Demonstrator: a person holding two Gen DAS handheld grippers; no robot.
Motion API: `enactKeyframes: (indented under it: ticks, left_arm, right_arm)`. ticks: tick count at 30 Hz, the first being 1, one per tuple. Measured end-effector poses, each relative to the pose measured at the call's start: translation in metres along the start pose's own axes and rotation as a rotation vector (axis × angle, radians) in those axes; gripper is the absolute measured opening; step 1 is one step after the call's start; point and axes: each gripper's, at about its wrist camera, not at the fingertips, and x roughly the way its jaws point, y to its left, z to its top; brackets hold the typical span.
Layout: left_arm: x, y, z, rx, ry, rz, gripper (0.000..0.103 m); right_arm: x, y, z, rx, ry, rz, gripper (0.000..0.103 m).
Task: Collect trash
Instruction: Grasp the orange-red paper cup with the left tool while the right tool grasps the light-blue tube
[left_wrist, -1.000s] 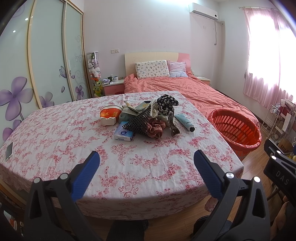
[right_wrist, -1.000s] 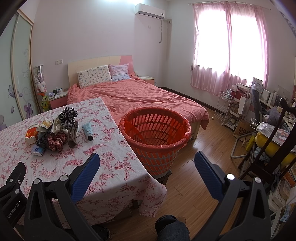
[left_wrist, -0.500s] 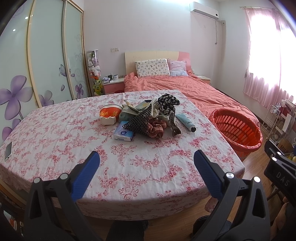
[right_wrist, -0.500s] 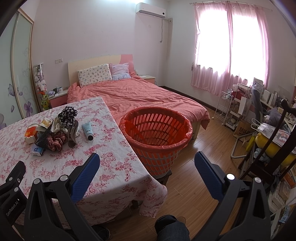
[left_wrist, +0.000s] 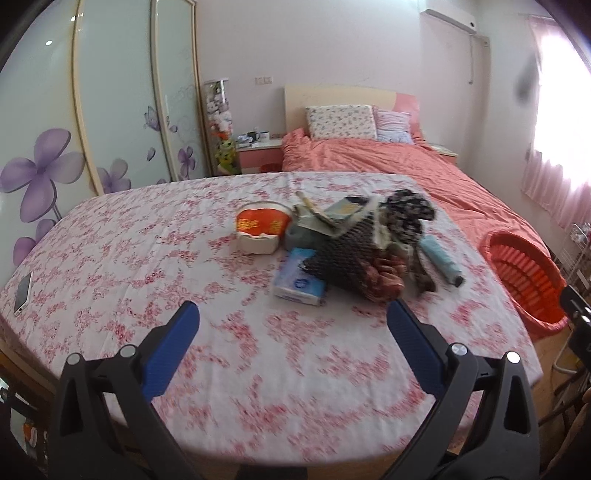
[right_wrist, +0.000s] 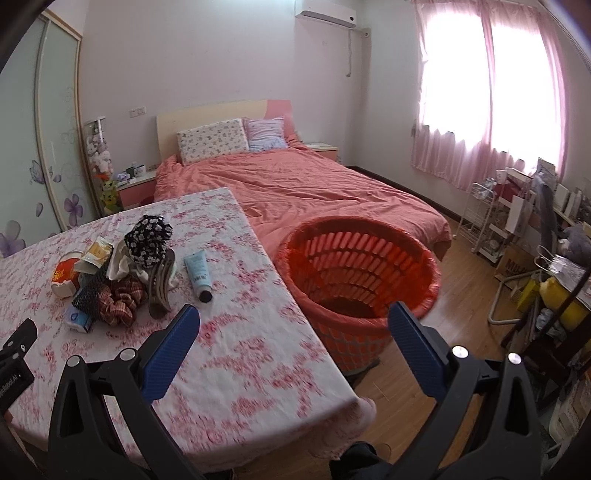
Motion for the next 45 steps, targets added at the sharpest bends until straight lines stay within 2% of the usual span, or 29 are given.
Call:
enactKeyframes:
  ticks: [4, 6, 12, 18, 22, 27, 30, 32, 37, 45]
  left_arm:
    - [0.035, 0.022, 0.019, -0.019, 0.012, 0.054, 0.099]
    - [0.054, 0.034, 0.029, -0.028, 0.018, 0.062, 0.099]
    - [0.113, 0.049, 0.053, -0.026, 0.065, 0.04, 0.099]
    - [0.166, 0.048, 0.065, -0.023, 0.138, 0.03, 0.098]
    - [0.194, 0.053, 0.069, -0.03, 0.193, 0.02, 0.093]
    - [0.21, 0.054, 0.07, -0.016, 0.219, 0.013, 0.092]
    - [0.218, 0.053, 0.072, 0.0, 0.229, 0.017, 0.09]
    - [0.225, 0.054, 0.074, 0.007, 0.237, 0.027, 0.086]
    - [0.235, 0.062, 0.079, 0.001, 0.251, 0.057, 0.085]
    - [0.248, 0.066, 0.081, -0.015, 0.269, 0.053, 0.084]
  right_arm:
    - [0.027, 0.012, 0.01, -0.007, 0.004, 0.066, 0.095]
    - [0.042, 0.018, 0.015, -0.002, 0.025, 0.095, 0.088]
    - [0.099, 0.041, 0.024, 0.008, 0.143, 0.196, 0.062]
    - [0.141, 0.058, 0.023, -0.004, 0.25, 0.234, 0.048]
    - [0.155, 0.065, 0.021, -0.021, 0.286, 0.257, 0.047]
    - [0.161, 0.077, 0.021, -0.054, 0.305, 0.28, 0.045]
    - [0.166, 0.085, 0.019, -0.082, 0.318, 0.28, 0.033]
    - [0.17, 0.085, 0.018, -0.087, 0.323, 0.262, 0.029]
    - [0.172, 0.079, 0.019, -0.068, 0.317, 0.252, 0.029]
    - [0.173, 0.082, 0.019, -0.08, 0.317, 0.247, 0.029]
